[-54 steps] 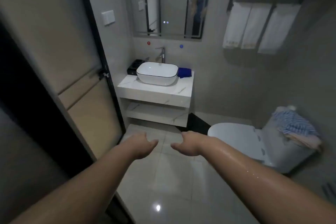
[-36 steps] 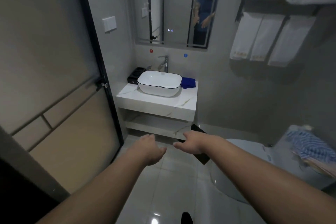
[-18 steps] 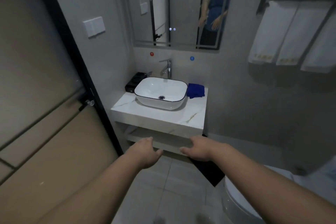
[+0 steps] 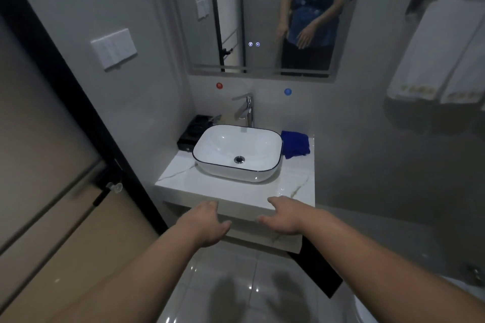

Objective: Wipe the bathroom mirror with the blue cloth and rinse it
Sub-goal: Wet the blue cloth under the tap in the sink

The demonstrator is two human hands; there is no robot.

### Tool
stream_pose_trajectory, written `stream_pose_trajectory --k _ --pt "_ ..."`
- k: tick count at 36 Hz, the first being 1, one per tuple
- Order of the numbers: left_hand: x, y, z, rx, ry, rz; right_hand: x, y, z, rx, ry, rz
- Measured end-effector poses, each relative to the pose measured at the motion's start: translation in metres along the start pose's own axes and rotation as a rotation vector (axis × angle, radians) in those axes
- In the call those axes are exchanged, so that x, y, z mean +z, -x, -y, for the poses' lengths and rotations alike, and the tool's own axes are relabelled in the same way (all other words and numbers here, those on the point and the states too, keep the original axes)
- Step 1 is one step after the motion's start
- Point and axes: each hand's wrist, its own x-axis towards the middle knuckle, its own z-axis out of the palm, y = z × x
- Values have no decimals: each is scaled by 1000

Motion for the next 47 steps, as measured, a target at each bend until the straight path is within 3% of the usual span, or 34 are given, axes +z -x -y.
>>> stream_pose_trajectory --k 10,19,26,36,47 --pt "-71 -130 27 100 0 30 -54 -93 34 92 -106 -76" --pt "-94 -207 -2 217 -44 54 -94 -168 21 180 -136 -64" --pt "-112 -268 -22 200 -43 73 -129 -237 -5 136 -110 -34" --pt "-137 -347 -33 46 6 122 -177 -348 -24 54 -82 55" --pt "-142 -425 -1 35 45 170 -179 -423 -16 66 -118 129"
